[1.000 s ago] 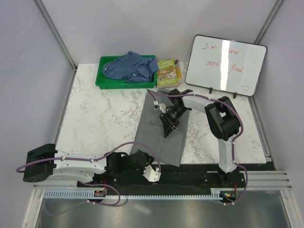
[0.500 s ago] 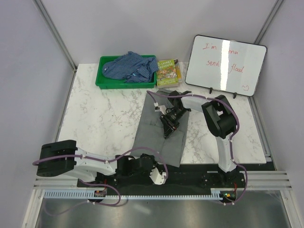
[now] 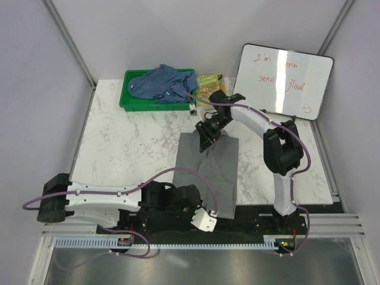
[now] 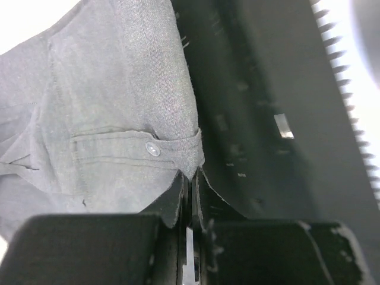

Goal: Fold and stack the long sleeve shirts
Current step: Fold the shirt

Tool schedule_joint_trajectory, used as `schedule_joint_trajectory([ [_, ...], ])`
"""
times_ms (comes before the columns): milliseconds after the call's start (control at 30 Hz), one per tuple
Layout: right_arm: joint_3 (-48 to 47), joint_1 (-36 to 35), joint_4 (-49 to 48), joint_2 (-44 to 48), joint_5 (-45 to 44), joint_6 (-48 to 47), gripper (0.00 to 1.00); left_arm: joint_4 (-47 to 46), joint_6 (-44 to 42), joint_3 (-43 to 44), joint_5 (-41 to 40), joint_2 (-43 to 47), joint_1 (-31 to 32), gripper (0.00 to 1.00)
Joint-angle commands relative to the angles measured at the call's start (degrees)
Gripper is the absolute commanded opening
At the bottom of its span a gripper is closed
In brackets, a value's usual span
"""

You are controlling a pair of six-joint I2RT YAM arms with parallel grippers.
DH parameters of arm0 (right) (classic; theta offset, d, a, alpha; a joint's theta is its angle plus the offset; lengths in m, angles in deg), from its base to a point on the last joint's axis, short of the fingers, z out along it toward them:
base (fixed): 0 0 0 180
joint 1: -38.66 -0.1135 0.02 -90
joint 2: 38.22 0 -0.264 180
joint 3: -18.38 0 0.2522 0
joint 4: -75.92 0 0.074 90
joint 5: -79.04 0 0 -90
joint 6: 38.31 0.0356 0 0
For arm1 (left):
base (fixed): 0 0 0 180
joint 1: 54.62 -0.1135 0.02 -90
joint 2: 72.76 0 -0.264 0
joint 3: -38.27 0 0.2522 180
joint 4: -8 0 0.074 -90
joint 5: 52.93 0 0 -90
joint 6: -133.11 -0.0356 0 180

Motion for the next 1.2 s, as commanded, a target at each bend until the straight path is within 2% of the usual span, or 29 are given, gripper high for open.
schedule_joint_trajectory([
  [0, -7.06, 5.80, 3.44, -2.60, -3.52, -2.67, 0.48, 15.03, 7.09, 10.84, 12.83, -0.73, 0.24, 0.02],
  [133, -9.53, 7.56, 2.21, -6.03, -6.07, -3.20, 0.48, 18.72, 5.78, 17.10, 15.48, -4.60, -2.48, 0.02],
  [167, -10.05, 7.83, 1.86, -7.08, -6.34, -3.11, 0.48, 19.18, 5.43, 18.50, 16.27, -5.65, -6.14, 0.02],
  [200, -10.93, 8.09, 1.16, -7.53, -6.43, -2.59, 0.48, 19.88, 3.69, 21.48, 18.80, -6.71, -8.27, 0.02],
  [467, -11.38, 8.36, -0.69, -11.83, -7.75, -3.11, 0.45, 21.20, -10.12, 34.50, 19.62, -22.41, -24.61, 0.02],
  [600, -8.83, 8.18, -0.60, -12.90, -5.21, -3.98, 0.41, 19.72, -17.76, 40.30, 19.27, -29.20, -29.11, 0.02],
  [733, -7.25, 7.57, -0.08, -13.77, -3.00, -4.60, 0.38, 15.59, -21.20, 41.28, 18.65, -34.48, -32.10, 0.02],
  [933, -4.53, 5.90, -0.07, -13.95, -1.86, -5.92, 0.35, 3.91, -23.05, 36.63, 16.02, -39.06, -34.66, 0.02],
  [1167, 2.49, 3.88, -2.70, -11.50, -0.28, -5.13, 0.33, 4.24, -19.45, 30.04, 19.61, -36.87, -34.13, 0.02],
])
